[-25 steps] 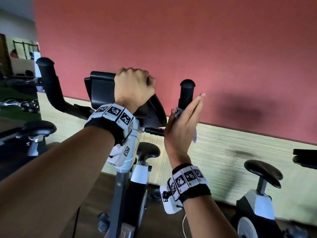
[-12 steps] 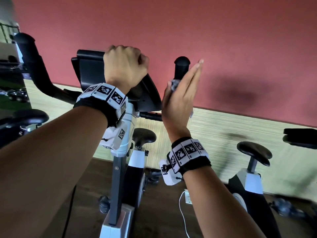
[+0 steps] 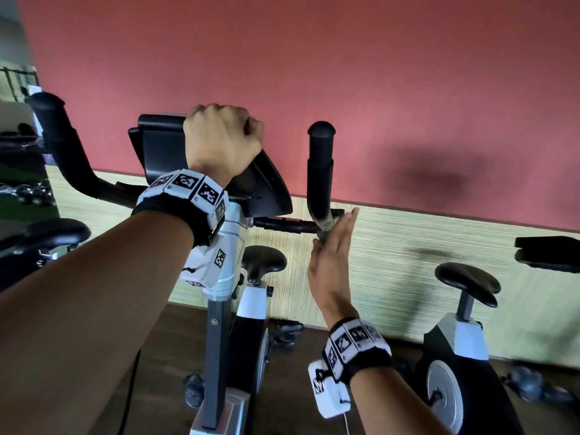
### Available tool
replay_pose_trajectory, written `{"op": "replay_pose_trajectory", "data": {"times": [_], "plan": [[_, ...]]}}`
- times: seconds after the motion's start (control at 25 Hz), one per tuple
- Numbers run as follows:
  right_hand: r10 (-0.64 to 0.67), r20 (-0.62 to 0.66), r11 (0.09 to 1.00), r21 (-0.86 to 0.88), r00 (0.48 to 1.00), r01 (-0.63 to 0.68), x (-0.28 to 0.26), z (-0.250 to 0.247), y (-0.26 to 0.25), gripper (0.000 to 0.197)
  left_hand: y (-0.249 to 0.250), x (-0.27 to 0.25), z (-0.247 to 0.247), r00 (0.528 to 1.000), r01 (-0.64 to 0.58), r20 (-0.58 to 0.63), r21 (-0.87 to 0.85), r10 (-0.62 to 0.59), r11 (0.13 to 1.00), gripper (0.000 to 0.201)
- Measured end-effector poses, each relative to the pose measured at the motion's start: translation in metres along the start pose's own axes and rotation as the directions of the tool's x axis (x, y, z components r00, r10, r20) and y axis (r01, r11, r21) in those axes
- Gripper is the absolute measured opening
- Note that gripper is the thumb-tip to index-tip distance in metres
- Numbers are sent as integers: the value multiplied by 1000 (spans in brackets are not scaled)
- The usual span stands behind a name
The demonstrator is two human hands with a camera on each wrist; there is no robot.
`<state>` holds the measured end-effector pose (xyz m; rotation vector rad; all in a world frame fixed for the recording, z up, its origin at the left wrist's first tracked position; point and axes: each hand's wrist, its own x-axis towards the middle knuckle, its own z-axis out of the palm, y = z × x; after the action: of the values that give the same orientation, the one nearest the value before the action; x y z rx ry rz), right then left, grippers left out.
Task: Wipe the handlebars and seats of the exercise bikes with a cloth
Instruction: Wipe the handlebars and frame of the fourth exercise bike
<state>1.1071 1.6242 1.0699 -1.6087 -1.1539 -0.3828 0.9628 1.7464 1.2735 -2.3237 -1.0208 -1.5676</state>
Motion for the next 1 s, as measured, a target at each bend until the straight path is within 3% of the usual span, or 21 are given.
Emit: {"op": "replay_pose_trajectory", "data": {"times": [0.12, 0.24, 0.36, 0.52, 0.64, 0.72, 0.92, 1.0], "plan": [[-162, -26, 986, 33, 987, 162, -12, -5, 6, 84, 3, 0, 1, 1000, 2, -4, 4, -2, 1000, 36], [-258, -136, 954, 121, 957, 274, 26, -13, -52, 81, 1, -1, 3, 1000, 6, -11, 2, -6, 1000, 35], [-361, -285, 922, 33, 888, 385, 76, -12, -93, 67, 0, -2, 6, 999, -12, -44, -8, 12, 1000, 35], [-285, -404, 959, -119, 869, 259, 70, 15, -64, 66, -3, -3, 8, 997, -32, -73, -22, 30, 999, 34], [-245, -371, 970, -89, 896, 228, 45, 25, -34, 67, -5, -3, 10, 996, -39, -86, -27, 37, 999, 36], [-208, -359, 977, -33, 910, 211, 48, 24, -41, 70, -6, 1, 11, 996, -39, -80, -18, 38, 999, 37], [-292, -450, 931, 70, 844, 359, 94, 6, -90, 69, -9, 2, 13, 995, -54, -86, -29, 51, 998, 40], [-288, -439, 939, 42, 851, 340, 94, 3, -91, 67, -9, 1, 14, 995, -52, -87, -30, 49, 998, 40]]}}
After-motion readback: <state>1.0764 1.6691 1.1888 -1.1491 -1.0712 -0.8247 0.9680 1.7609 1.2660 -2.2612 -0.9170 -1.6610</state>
